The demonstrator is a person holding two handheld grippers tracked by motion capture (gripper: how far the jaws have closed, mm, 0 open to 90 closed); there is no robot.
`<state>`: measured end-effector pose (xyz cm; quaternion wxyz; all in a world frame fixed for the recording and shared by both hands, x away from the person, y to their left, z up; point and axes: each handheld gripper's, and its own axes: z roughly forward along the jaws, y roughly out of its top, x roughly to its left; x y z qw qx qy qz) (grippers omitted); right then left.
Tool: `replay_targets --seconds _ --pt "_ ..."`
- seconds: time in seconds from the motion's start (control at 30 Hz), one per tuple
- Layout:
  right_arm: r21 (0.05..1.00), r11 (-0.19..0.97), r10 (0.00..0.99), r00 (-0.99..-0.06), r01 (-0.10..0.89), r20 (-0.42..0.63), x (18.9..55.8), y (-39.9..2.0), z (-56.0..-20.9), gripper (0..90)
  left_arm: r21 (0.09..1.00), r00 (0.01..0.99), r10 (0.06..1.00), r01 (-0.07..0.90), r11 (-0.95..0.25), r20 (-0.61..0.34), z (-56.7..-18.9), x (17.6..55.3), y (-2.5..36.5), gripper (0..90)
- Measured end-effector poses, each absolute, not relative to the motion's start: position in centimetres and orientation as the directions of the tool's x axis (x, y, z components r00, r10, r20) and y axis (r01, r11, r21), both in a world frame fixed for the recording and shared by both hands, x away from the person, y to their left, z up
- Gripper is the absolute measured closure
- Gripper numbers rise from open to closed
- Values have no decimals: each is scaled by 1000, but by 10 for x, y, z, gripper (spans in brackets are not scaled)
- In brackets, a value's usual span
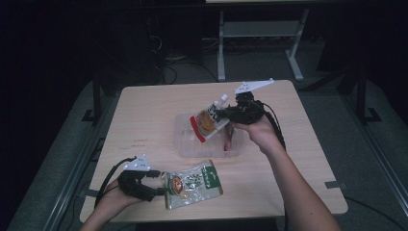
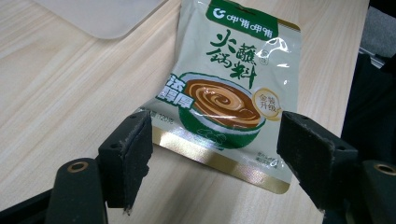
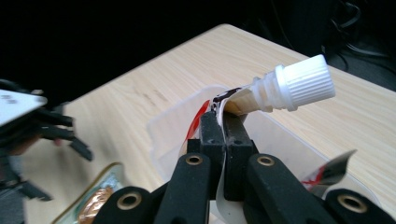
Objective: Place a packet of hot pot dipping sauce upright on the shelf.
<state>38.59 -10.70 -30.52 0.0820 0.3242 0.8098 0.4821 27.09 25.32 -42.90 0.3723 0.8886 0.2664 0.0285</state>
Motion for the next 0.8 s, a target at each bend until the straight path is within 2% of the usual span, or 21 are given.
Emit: replay_targets --seconds 0.3,0.8 --pt "804 342 660 -734 486 163 395 -105 -318 890 675 854 497 458 -578 -154 -430 271 253 264" --pt "777 365 683 -715 512 150 395 -101 -328 860 668 854 495 463 -583 -161 -431 270 251 265"
